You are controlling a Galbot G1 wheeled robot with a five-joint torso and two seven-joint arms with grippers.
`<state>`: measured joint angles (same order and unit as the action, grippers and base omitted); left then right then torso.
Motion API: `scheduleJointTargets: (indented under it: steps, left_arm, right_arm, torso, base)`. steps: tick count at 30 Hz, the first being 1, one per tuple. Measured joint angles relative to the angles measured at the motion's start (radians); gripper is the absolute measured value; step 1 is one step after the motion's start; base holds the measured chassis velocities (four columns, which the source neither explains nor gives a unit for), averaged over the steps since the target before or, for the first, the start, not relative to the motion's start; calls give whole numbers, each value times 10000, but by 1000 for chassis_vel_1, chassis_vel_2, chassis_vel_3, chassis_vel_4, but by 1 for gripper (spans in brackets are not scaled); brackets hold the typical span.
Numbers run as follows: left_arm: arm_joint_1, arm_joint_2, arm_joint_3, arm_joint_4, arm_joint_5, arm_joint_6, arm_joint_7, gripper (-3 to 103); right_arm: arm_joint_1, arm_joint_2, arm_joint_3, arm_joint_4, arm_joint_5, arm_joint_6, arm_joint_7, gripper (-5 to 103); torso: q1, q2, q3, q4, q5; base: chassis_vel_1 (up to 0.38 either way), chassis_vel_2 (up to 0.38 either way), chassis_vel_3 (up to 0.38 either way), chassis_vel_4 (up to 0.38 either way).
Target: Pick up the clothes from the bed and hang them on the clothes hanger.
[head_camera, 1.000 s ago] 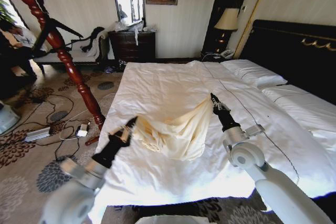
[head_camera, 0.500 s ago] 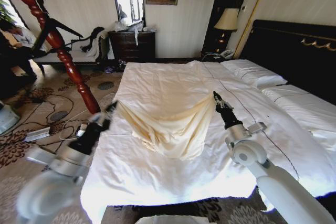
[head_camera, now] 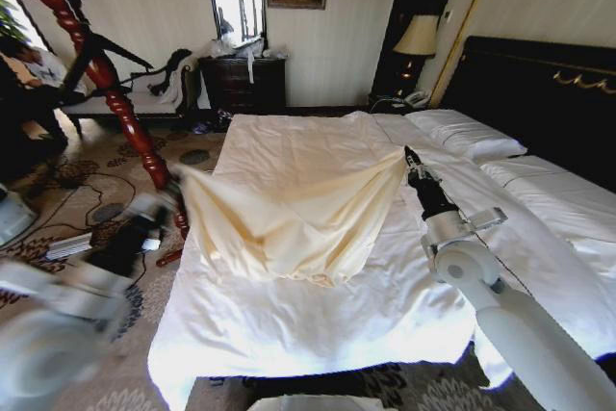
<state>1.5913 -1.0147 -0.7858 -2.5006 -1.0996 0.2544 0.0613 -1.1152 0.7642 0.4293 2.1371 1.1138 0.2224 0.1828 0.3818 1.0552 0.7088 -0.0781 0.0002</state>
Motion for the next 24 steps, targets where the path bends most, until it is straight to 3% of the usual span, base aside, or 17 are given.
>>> scheduleJointTargets:
  steps: [1, 5, 6, 10, 16, 21, 23, 24]
  left_arm:
    - [0, 0, 0, 0, 0, 0, 0, 0]
    - [-366, 16, 2265, 1149, 1218, 128, 28, 0]
    - [-366, 16, 2265, 1149, 1218, 128, 28, 0]
    - [-714, 84, 3782, 2923, 2994, 65, 249, 0]
    - [-698, -102, 4415, 4042, 4427, -177, 384, 0]
    - [-551, -156, 4446, 4274, 5380, -426, 442, -1]
    - [-324, -159, 4354, 4173, 6105, -602, 536, 10]
    - [-183, -158, 4221, 4089, 6710, -725, 566, 10]
  right_arm:
    - [0, 0, 0, 0, 0, 0, 0, 0]
    - [-371, 101, -277, 523, -295, -6, -49, 0]
    - [-371, 101, -277, 523, -295, -6, -49, 0]
    - [-262, 133, -173, 841, -107, -26, -15, 0]
    - [-113, -126, 312, 1149, 331, -24, 148, 0]
    - [-94, -180, 391, 1338, 350, -22, 171, 0]
    - [-79, -166, 377, 1417, 313, -23, 169, 0]
    - [-56, -159, 365, 1427, 300, -25, 165, 0]
  torso:
    - [0, 0, 0, 0, 0]
    - [0, 0, 0, -1, -1]
    - [0, 0, 0, -1, -1]
    - [0, 0, 0, 1, -3]
    - [0, 0, 0, 1, -3]
    - [0, 0, 0, 3, -3]
    - [0, 0, 0, 1, -3]
    - [0, 0, 0, 1, -2]
  base:
    - [0, 0, 0, 0]
    - [0, 0, 0, 0]
    - [0, 0, 0, 0]
    - [0, 0, 0, 0]
    - [0, 0, 0, 0]
    - [0, 0, 0, 0]
    - [0, 0, 0, 0]
    - [0, 0, 0, 0]
